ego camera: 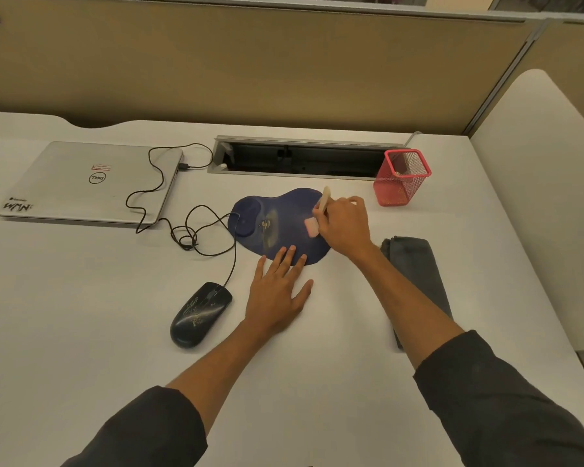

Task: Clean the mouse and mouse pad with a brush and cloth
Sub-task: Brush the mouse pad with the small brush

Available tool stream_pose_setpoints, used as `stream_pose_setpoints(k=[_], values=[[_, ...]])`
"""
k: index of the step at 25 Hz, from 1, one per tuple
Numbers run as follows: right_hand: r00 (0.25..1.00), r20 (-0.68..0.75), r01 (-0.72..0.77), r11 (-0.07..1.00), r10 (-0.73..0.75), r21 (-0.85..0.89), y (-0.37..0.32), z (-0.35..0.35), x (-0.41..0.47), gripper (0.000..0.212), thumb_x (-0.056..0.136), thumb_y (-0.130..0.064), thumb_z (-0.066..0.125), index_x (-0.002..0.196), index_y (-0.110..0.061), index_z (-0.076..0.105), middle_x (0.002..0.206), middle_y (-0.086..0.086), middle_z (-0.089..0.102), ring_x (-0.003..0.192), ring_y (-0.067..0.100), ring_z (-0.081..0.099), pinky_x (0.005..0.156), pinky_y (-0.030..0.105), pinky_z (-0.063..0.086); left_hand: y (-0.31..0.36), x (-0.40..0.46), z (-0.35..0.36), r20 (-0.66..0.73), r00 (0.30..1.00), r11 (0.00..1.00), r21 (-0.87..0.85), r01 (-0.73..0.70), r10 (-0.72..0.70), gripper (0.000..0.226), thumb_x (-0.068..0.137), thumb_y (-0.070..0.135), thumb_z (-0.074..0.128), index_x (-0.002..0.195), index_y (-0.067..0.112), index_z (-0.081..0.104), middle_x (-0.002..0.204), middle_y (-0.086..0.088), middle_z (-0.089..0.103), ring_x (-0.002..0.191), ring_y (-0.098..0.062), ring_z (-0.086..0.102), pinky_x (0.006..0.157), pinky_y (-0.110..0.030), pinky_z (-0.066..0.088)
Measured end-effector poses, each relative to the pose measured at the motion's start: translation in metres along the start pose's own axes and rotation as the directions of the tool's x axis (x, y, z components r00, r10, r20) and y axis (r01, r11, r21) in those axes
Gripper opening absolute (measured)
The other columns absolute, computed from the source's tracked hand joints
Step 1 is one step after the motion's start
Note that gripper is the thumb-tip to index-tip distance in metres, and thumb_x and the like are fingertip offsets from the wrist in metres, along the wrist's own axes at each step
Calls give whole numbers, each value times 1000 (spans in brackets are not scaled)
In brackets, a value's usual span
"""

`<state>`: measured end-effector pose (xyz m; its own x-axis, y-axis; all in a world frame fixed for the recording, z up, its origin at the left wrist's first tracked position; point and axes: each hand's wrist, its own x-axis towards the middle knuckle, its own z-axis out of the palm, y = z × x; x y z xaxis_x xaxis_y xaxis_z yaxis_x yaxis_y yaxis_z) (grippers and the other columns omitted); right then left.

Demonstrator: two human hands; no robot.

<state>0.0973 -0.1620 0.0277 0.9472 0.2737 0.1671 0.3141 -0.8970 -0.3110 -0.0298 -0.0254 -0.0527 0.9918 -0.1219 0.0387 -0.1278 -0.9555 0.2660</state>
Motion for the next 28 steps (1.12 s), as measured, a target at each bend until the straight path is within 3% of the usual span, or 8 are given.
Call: stream_pose_setpoints(k=[4, 8, 12, 17, 19, 21, 24, 28], values=[[993, -114, -12, 989, 29, 148, -2, -1, 2, 25, 93, -32, 54, 95, -12, 68, 87, 8, 69, 85, 21, 62, 101, 41, 32, 0, 1, 1, 3, 1000, 1000, 1, 5, -5, 60, 97, 58, 19, 150, 30, 18, 159, 2, 16, 147, -14, 6, 119, -41, -1], [1000, -22, 17, 1000, -17, -2, 0, 7, -11, 24, 94, -31, 51, 94, -12, 65, 87, 8, 69, 86, 21, 62, 101, 39, 29, 0, 1, 2, -4, 1000, 1000, 14, 3, -3, 60, 97, 57, 20, 150, 29, 19, 159, 1, 18, 147, -14, 8, 119, -40, -1], [994, -103, 52, 984, -35, 172, -7, 6, -15, 22, 92, -30, 53, 93, -13, 66, 86, 7, 69, 85, 21, 62, 102, 41, 29, -1, 1, 3, -5, 1000, 1000, 13, 3, -3, 61, 97, 59, 19, 150, 29, 19, 159, 1, 18, 147, -14, 9, 118, -40, -2], [993, -77, -80, 989, 90, 123, 13, 0, -23, 25, 95, -34, 51, 96, -14, 66, 89, 6, 69, 90, 21, 62, 106, 42, 26, 0, 0, 2, -1, 1000, 1000, 6, 9, -9, 61, 96, 58, 18, 151, 30, 16, 159, 2, 15, 147, -14, 6, 119, -41, 0], [984, -101, -104, 936, 146, 337, 17, -5, -24, 22, 92, -34, 56, 97, -15, 68, 91, 5, 70, 86, 20, 64, 98, 42, 42, 0, 1, 2, 14, 1000, 1000, 10, 5, -6, 62, 96, 59, 17, 151, 30, 16, 160, 1, 14, 148, -14, 5, 119, -41, -1], [987, 0, -140, 855, 162, 500, 18, -6, -33, 13, 87, -33, 63, 94, -23, 68, 90, -8, 69, 81, 13, 64, 79, 28, 52, 1, 0, 0, 4, 1000, 1000, 27, 2, -2, 63, 96, 59, 18, 151, 29, 17, 160, 0, 15, 148, -17, 5, 119, -43, -4], [985, 130, -171, 797, 117, 580, 25, -6, -48, 10, 79, -27, 73, 82, -34, 67, 79, -29, 61, 75, -1, 63, 59, 7, 45, 2, 0, -4, -42, 999, 999, 40, 4, -3, 66, 95, 60, 21, 151, 26, 20, 159, -3, 19, 148, -21, 7, 119, -44, -5], [977, -11, -174, 827, 212, 535, 31, -12, -36, 19, 78, -44, 71, 81, -25, 69, 74, -13, 63, 66, 5, 62, 60, 11, 41, 2, -1, -3, -30, 999, 1000, 10, 23, -23, 65, 96, 58, 25, 149, 22, 26, 158, -2, 20, 147, -19, 10, 120, -39, 1]])
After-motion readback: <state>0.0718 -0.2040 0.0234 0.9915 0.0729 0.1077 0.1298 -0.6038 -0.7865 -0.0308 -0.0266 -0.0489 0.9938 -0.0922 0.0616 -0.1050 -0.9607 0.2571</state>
